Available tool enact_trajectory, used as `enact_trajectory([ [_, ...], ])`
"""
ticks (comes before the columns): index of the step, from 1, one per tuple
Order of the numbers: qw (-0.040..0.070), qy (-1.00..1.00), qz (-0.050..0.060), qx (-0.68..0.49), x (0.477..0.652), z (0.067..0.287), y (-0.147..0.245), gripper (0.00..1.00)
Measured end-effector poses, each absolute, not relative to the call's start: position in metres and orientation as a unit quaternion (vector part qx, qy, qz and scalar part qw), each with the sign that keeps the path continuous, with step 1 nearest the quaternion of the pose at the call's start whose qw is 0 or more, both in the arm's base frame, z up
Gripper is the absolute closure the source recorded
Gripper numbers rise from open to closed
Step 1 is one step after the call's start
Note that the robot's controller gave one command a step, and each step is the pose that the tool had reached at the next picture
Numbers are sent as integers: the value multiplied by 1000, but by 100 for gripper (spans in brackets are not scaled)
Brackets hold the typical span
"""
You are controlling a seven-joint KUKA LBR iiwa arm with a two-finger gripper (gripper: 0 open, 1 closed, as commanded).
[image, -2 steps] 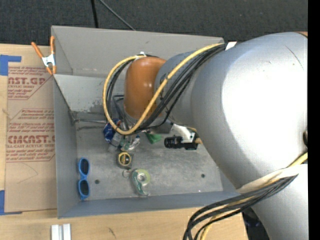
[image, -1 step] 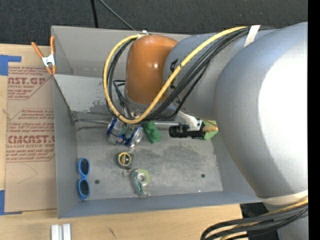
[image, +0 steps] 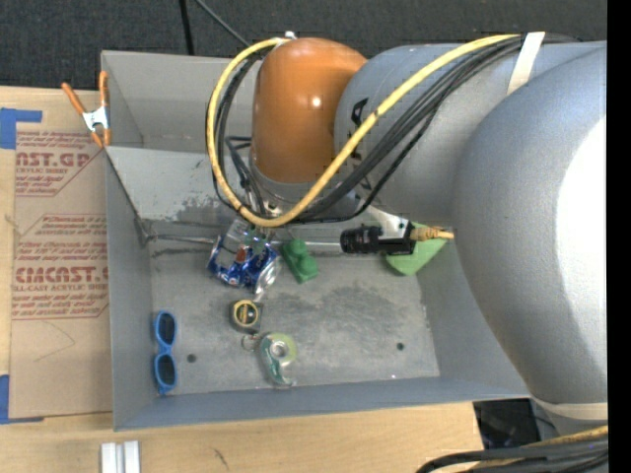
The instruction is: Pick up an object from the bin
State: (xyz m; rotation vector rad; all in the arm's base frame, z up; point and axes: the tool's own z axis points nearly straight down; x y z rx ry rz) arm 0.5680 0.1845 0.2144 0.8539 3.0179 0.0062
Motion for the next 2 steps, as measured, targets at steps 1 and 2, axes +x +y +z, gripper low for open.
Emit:
enact_trajectory([
  [1,-4,962,-4,274,524,154,110,100],
  [2,0,962,-1,274,522,160,106,100],
])
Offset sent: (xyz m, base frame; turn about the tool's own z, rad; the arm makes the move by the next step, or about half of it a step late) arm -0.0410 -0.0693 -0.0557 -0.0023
